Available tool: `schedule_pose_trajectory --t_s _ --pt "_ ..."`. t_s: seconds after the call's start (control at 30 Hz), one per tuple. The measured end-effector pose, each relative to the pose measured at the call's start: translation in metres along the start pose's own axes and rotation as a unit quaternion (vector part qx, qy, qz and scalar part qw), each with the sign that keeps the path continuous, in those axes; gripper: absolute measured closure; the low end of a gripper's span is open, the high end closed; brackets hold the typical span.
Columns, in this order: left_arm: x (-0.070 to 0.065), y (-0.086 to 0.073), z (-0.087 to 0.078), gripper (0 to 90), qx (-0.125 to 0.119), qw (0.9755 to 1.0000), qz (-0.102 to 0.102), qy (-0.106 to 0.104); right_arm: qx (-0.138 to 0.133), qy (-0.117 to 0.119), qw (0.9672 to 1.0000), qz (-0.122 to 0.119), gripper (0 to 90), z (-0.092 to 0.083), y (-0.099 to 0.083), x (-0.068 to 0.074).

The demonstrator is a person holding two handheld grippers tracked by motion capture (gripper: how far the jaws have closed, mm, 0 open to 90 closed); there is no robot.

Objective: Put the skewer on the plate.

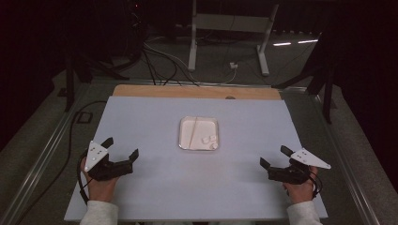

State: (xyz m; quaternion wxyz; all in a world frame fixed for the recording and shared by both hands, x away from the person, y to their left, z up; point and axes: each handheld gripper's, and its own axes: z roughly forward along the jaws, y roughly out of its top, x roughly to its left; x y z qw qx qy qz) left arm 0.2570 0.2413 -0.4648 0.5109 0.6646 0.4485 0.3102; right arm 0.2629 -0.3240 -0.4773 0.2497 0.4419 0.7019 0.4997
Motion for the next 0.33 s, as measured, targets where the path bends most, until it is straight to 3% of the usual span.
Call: schedule_pose_trajectory --t_s 0.33 --pt "0.0023 -0.0042 0.0018 0.5 0.010 0.9999 0.000 0.003 0.002 -0.002 1.0000 -0.002 0.1 0.0002 -0.0026 0.0013"
